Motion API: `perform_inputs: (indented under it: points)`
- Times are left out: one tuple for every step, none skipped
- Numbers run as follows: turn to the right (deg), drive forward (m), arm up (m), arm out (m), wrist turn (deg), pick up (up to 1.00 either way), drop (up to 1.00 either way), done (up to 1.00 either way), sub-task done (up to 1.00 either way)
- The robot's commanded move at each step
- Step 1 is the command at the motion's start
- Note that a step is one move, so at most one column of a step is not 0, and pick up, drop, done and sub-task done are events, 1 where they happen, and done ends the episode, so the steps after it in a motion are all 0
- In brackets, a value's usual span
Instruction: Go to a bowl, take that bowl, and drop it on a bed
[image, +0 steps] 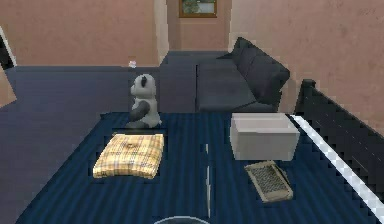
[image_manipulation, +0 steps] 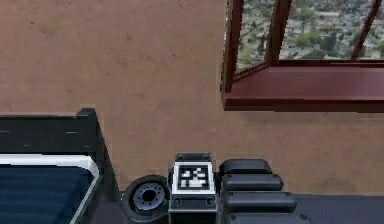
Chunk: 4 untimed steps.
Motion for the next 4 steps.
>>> perform_inputs:
  points:
    - [0.0,0.3,0.0,0.0,0.0,0.0,0.0,0.0,0.0]
    - [15.0,0.0,0.0,0.0,0.0,0.0,0.0,0.0,0.0]
    - [-21.0,0.0,0.0,0.0,0.0,0.0,0.0,0.0,0.0]
    - [21.0,0.0,0.0,0.0,0.0,0.0,0.0,0.0,0.0]
